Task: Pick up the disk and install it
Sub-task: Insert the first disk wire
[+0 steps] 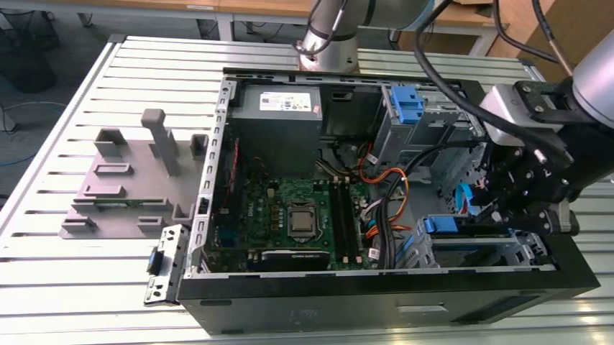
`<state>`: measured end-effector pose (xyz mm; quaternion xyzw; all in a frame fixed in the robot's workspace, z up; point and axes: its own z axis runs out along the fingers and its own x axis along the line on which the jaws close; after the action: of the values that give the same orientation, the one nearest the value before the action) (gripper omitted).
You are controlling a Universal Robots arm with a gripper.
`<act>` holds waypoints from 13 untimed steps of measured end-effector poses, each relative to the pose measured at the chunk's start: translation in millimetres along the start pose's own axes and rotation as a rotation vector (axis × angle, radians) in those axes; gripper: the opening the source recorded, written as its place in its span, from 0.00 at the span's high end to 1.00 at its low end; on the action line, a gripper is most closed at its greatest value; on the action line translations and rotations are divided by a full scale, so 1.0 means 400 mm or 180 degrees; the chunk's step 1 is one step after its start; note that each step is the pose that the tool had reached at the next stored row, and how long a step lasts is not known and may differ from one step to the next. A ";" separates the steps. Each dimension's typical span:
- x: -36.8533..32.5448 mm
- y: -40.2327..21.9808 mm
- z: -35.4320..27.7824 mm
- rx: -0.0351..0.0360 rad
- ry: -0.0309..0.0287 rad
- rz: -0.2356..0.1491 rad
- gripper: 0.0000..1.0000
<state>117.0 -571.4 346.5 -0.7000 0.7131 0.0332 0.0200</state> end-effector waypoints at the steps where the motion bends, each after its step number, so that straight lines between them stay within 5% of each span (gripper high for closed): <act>1: 0.000 0.000 -0.007 0.0000 -0.0001 0.0000 0.71; 3: -0.001 0.000 -0.019 0.0000 0.0000 0.0000 0.71; 13: -0.002 -0.004 -0.019 0.0000 -0.0010 0.0000 0.71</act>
<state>118.8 -571.4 354.3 -0.7000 0.7130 0.0343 0.0210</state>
